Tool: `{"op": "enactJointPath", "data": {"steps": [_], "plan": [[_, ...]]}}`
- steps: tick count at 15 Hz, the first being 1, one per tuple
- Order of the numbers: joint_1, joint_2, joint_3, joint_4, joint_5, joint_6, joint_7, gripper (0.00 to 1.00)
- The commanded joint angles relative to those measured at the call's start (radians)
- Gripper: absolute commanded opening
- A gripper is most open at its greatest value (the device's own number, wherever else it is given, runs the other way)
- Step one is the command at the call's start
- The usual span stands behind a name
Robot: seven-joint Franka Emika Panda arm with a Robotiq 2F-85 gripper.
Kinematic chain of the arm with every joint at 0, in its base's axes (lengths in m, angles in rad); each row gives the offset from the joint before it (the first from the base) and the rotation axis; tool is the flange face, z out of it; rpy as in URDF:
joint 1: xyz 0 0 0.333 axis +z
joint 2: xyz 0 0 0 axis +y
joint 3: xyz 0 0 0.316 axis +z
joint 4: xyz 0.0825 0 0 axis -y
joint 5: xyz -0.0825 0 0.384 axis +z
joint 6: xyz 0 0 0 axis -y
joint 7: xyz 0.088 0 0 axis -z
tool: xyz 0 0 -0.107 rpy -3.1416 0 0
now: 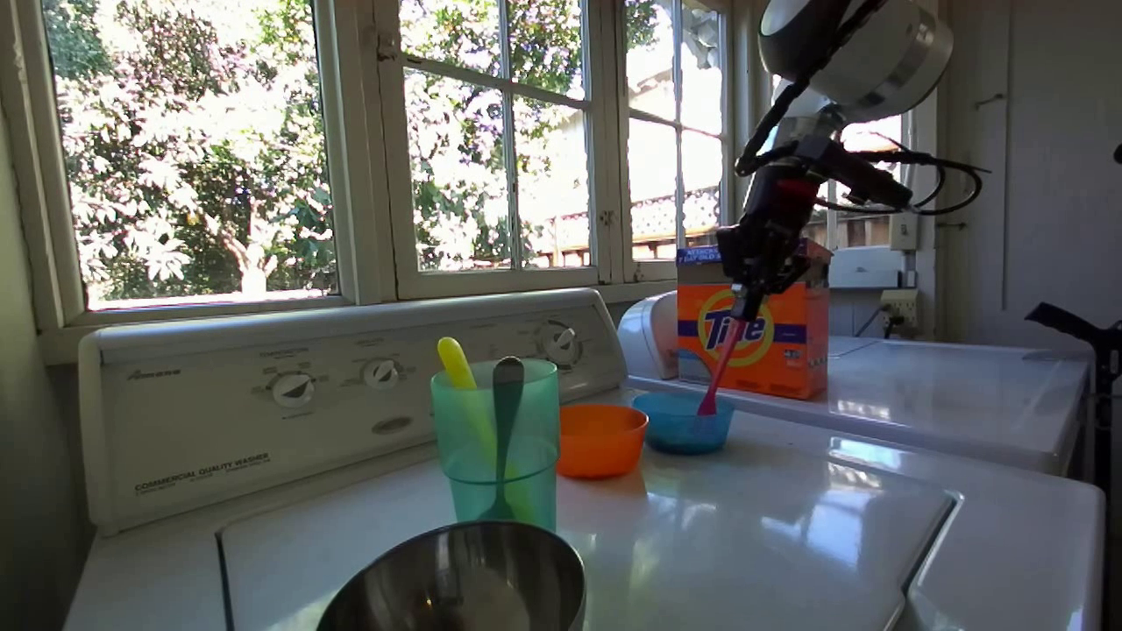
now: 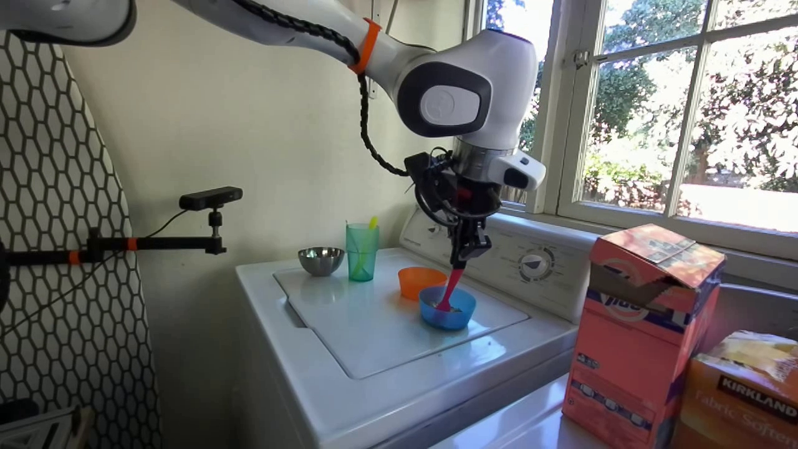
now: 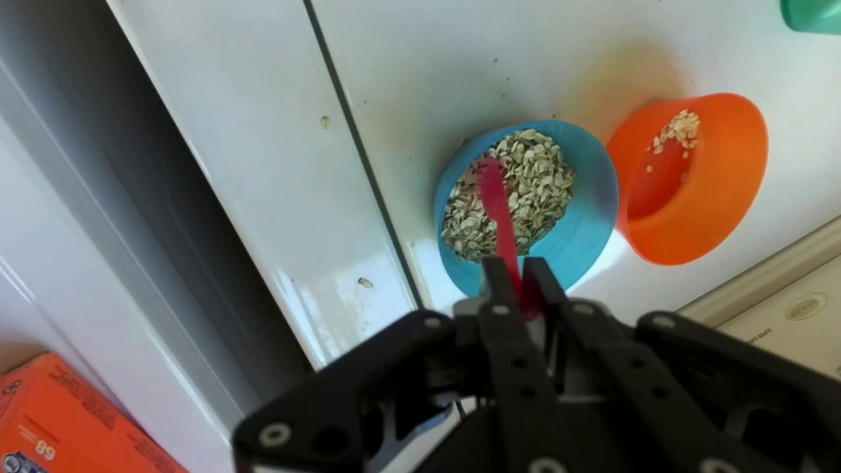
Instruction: Remove the blue bowl from the orange bowl and use the pink spoon to put some of the contents of the blue bowl into the orange bowl
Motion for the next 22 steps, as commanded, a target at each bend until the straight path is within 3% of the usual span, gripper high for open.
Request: {"op": "enactJointPath", "data": {"steps": [1, 6, 15, 16, 18, 19, 22], "plan": [[-0.008, -0.008, 0.011, -0.037, 0.081, 0.028, -0.003, 0.02], [-0.012, -0.005, 0.008, -0.045, 0.162, 0.029, -0.007, 0.02], [-0.004, -0.043, -0.009, -0.065, 0.066, 0.037, 0.016, 0.02], [-0.008, -0.003, -0.003, -0.029, 0.09, 0.024, 0.001, 0.1], [-0.008, -0.015, -0.007, -0.029, 0.081, 0.024, 0.001, 0.1], [-0.008, -0.018, -0.008, -0.029, 0.08, 0.024, 0.001, 0.02], [-0.022, -0.031, -0.012, -0.032, 0.121, 0.043, -0.023, 0.02]]}}
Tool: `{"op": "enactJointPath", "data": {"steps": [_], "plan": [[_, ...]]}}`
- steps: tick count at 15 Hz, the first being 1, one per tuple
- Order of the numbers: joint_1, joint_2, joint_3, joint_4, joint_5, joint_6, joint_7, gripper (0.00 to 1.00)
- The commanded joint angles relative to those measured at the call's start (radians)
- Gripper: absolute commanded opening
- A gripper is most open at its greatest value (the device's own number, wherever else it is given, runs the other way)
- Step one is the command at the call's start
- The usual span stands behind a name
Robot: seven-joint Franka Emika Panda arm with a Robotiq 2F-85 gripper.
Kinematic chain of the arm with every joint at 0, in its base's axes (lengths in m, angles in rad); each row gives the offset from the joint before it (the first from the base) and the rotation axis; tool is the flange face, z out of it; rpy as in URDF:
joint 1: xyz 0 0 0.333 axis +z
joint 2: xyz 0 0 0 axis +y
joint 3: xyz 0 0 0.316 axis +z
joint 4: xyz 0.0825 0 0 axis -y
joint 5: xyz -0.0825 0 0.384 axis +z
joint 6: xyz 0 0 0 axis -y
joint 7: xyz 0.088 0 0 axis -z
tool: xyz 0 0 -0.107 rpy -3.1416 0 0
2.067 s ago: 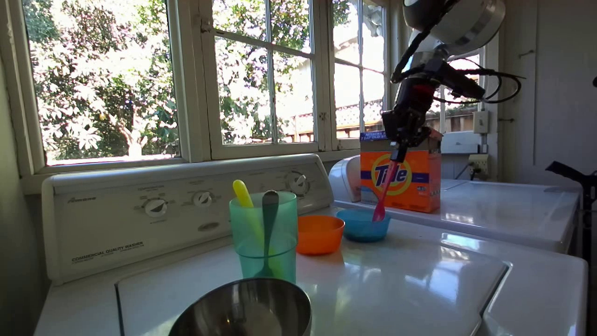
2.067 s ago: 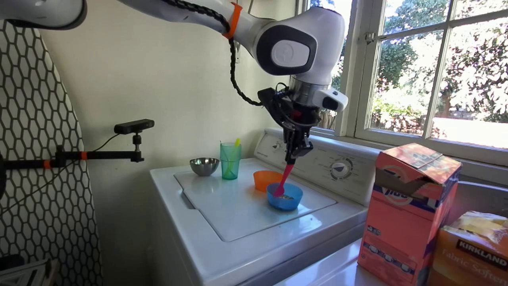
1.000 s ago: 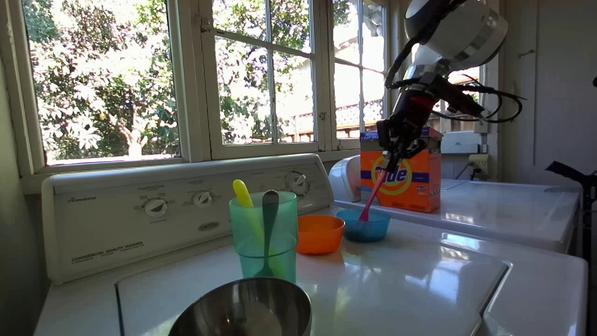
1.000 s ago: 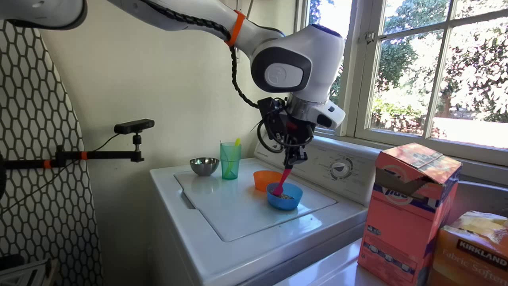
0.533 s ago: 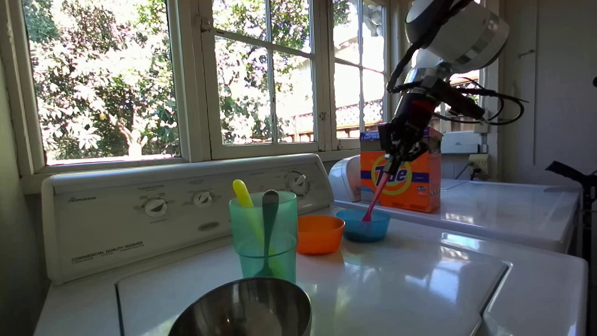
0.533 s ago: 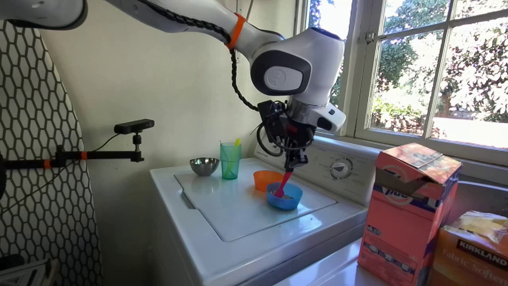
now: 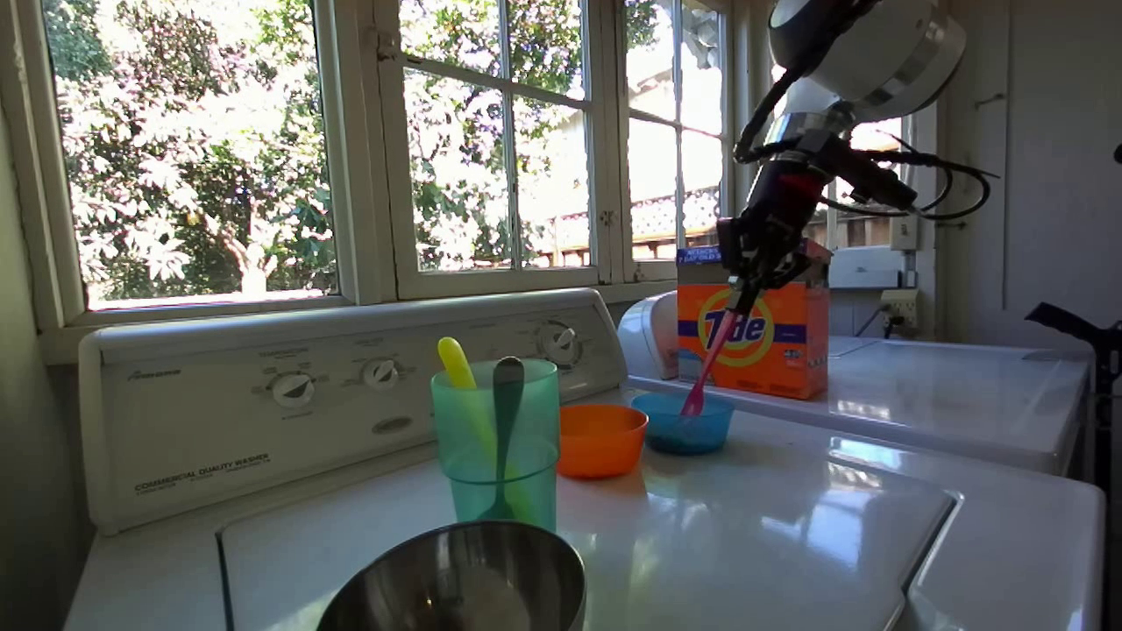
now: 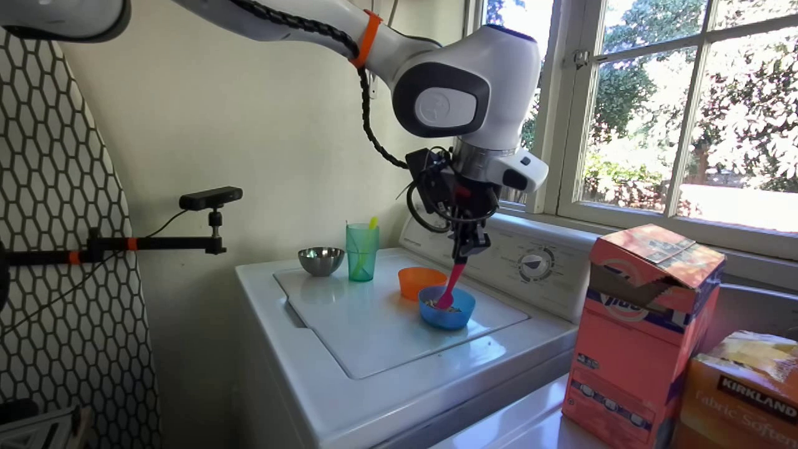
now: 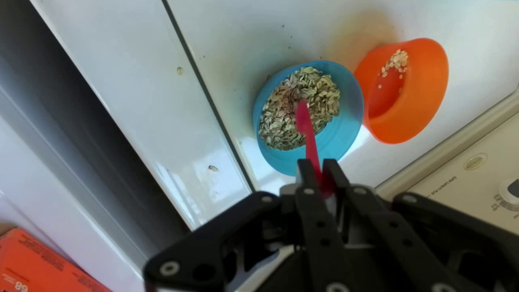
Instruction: Remove the blue bowl from the orange bowl and use the pink spoon to put some of the contents of the blue bowl into the orange bowl
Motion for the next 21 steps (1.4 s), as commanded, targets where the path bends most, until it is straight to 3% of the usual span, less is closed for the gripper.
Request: {"op": "enactJointPath", "data": {"steps": [1, 10, 12, 16, 17, 19, 20, 21], "plan": [[-0.023, -0.016, -0.002, -0.014, 0.055, 0.023, -0.032, 0.02], [-0.082, -0.012, -0.012, -0.032, 0.236, -0.05, -0.169, 0.02], [-0.078, -0.007, -0.021, -0.033, 0.228, -0.082, -0.164, 0.02], [-0.063, 0.0, -0.047, -0.003, 0.105, -0.118, -0.047, 0.02], [-0.07, 0.005, -0.038, -0.011, 0.148, -0.086, -0.097, 0.1], [-0.07, 0.005, -0.04, -0.007, 0.127, -0.09, -0.078, 0.1], [-0.07, 0.005, -0.04, -0.005, 0.123, -0.092, -0.075, 0.02], [-0.072, 0.003, -0.04, -0.016, 0.13, -0.082, -0.093, 0.02]]}}
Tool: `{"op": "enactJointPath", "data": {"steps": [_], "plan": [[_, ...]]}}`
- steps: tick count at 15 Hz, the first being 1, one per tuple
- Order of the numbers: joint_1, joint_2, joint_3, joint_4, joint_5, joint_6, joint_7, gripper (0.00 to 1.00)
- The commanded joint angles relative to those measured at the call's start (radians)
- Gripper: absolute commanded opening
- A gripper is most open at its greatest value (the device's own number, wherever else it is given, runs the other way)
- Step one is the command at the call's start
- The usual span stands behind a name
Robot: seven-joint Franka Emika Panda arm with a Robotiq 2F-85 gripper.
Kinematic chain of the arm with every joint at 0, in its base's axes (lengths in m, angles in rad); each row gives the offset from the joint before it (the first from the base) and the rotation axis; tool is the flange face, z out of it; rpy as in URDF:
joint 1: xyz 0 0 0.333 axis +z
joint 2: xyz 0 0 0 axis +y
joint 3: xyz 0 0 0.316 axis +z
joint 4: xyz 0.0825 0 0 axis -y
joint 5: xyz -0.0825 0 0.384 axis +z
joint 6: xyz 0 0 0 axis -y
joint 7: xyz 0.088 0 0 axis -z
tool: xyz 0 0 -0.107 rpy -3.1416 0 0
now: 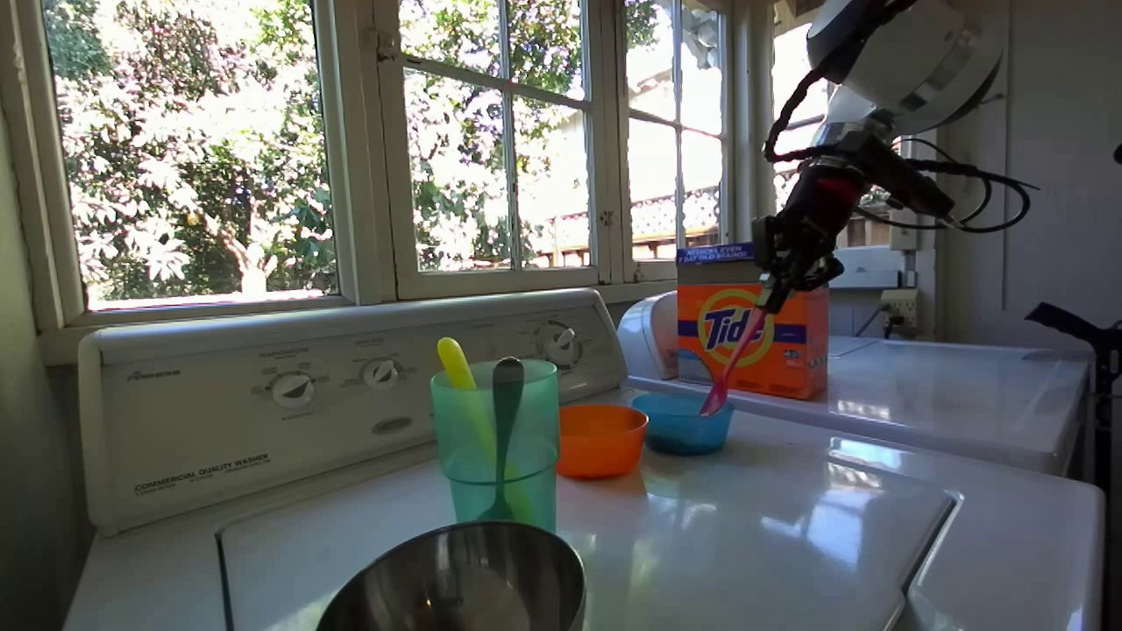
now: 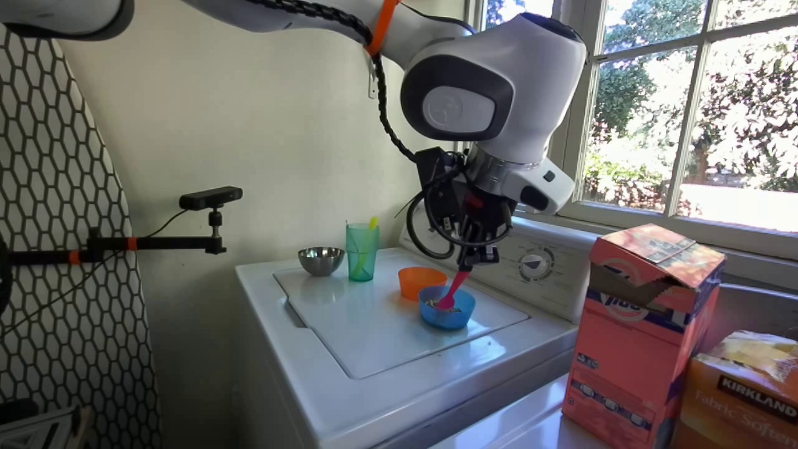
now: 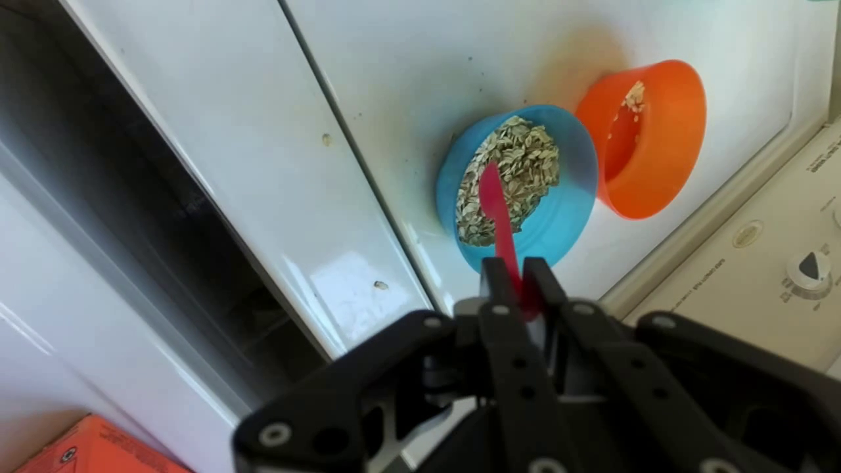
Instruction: Remove the blue bowl from the orange bowl and use the pink spoon to put some of the contents of the blue bowl into the orange bowl
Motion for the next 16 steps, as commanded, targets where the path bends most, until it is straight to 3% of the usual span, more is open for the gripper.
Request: {"op": "enactJointPath", "data": {"steps": [1, 16], "plan": [[-0.005, 0.0, -0.003, -0.013, 0.016, 0.011, -0.023, 0.02], [-0.014, 0.072, 0.018, -0.038, 0.08, 0.033, -0.125, 0.02]]}}
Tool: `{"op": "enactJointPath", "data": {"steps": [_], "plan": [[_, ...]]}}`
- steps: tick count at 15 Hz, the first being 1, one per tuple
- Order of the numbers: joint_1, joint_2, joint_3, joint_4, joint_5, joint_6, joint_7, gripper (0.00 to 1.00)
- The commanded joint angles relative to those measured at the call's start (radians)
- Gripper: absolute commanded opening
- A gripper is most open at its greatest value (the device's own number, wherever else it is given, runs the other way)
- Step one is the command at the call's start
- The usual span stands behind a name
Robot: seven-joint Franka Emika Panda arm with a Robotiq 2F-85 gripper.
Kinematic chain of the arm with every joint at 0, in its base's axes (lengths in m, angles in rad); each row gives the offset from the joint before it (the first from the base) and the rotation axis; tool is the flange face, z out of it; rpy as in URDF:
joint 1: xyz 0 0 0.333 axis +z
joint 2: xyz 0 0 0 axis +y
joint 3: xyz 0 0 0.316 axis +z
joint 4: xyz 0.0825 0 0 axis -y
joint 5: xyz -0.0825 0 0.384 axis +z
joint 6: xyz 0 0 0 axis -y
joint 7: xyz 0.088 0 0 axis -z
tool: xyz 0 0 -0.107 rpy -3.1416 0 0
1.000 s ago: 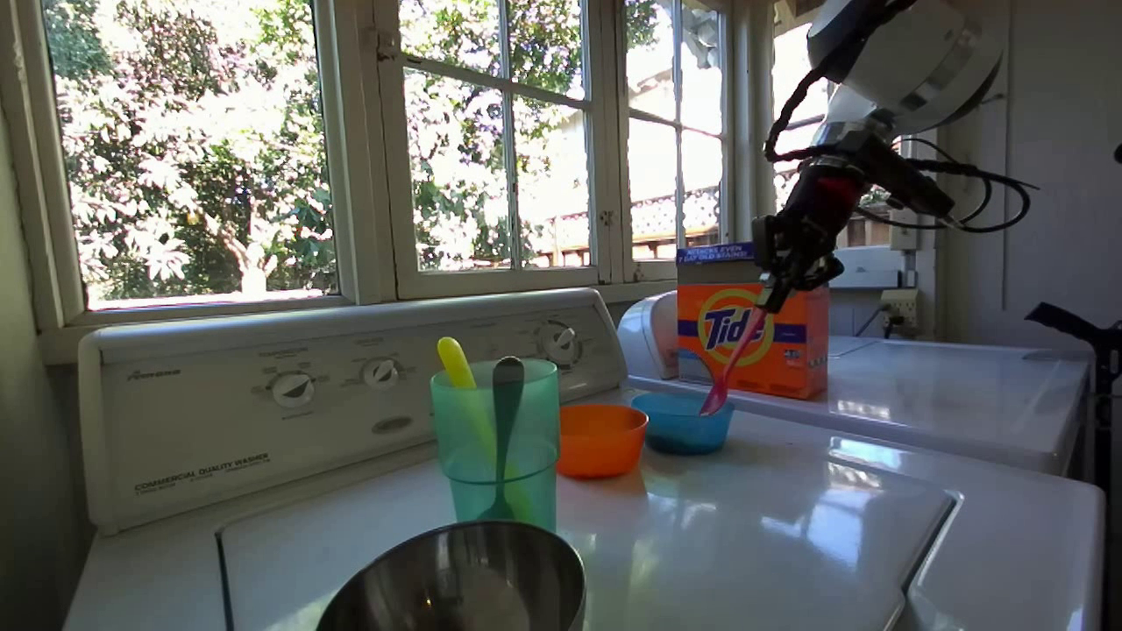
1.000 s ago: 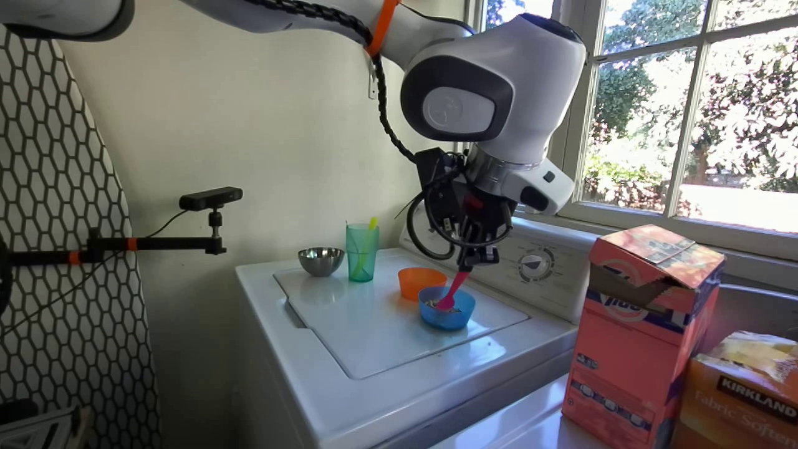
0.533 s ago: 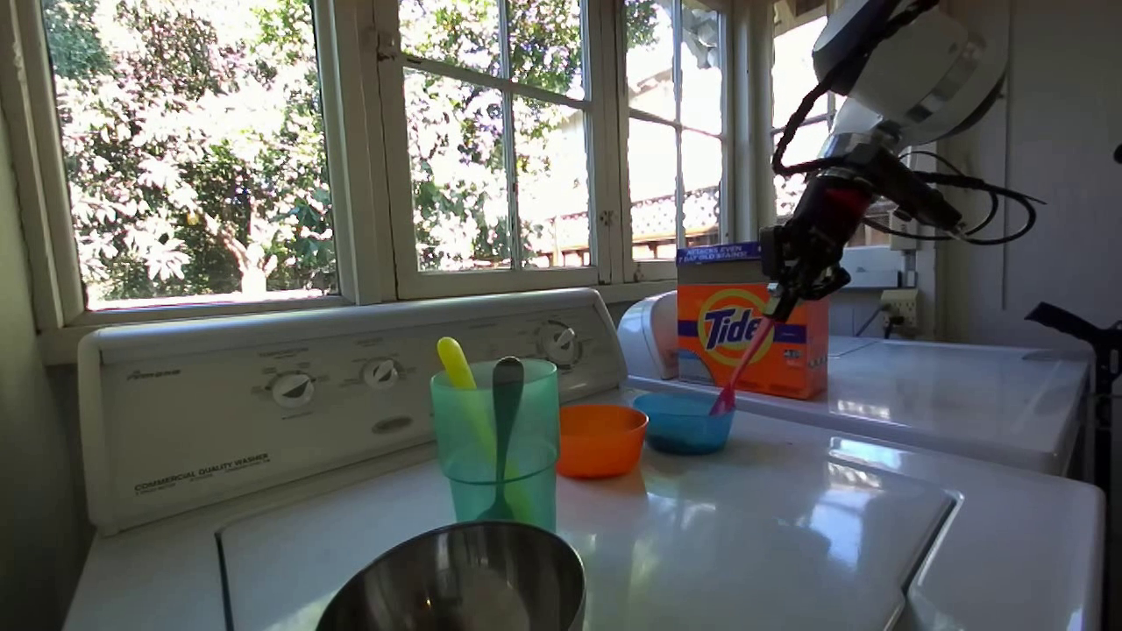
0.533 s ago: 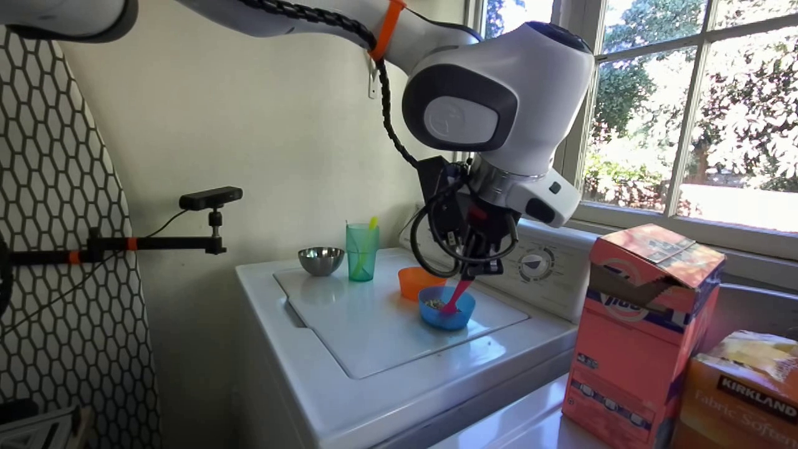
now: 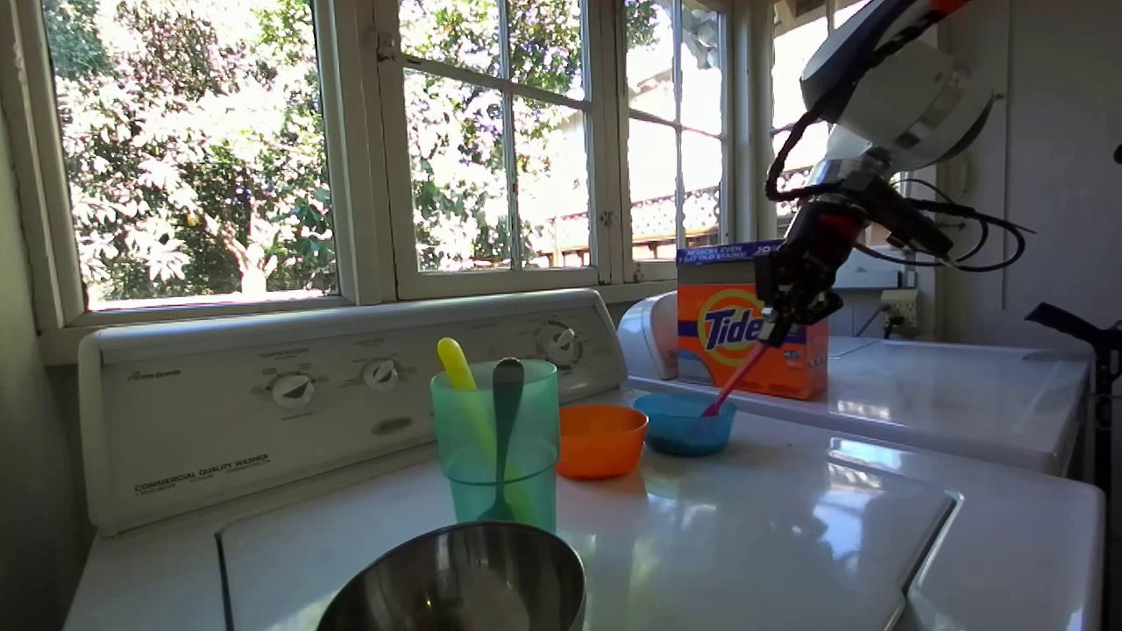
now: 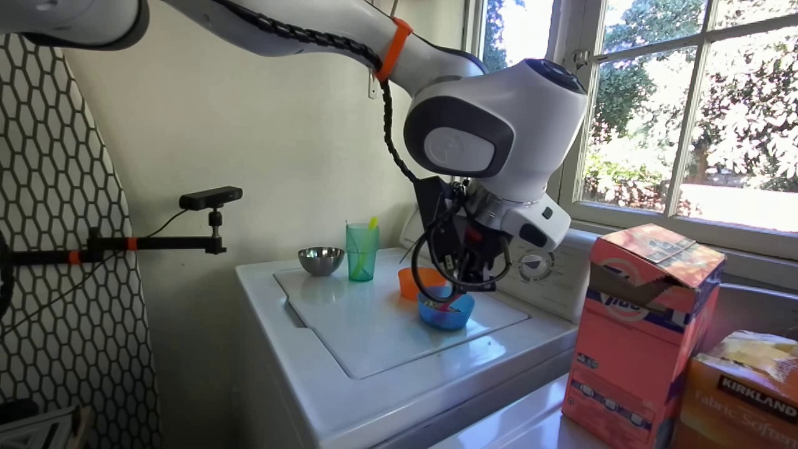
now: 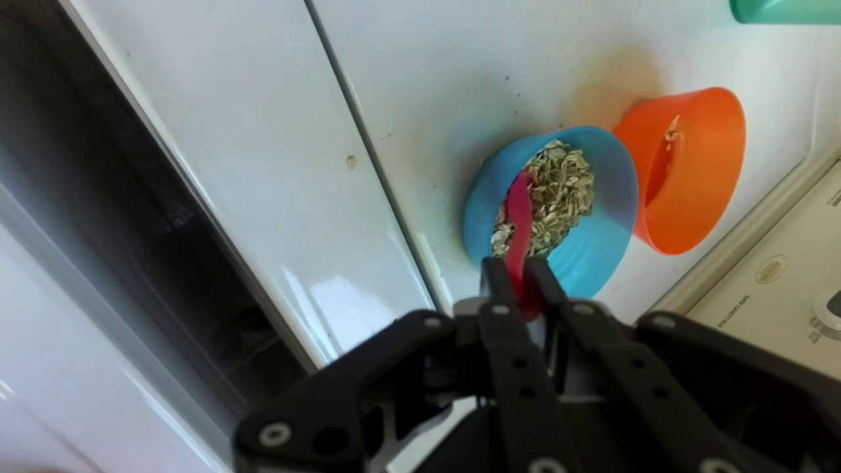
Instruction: Remove the blue bowl from the orange bowl and use the pink spoon to put some of the contents of the blue bowl into the orange bowl
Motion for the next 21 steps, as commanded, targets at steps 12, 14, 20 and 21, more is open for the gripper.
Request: {"op": "enactJointPath", "data": {"steps": [12, 14, 20, 21], "plan": [[-0.073, 0.1, 0.004, 0.031, 0.285, -0.111, -0.119, 0.02], [-0.08, 0.103, -0.001, 0.032, 0.301, -0.139, -0.13, 0.02], [-0.093, 0.097, -0.018, 0.034, 0.321, -0.202, -0.165, 0.02], [-0.095, 0.096, -0.021, 0.036, 0.323, -0.211, -0.172, 0.02]]}}
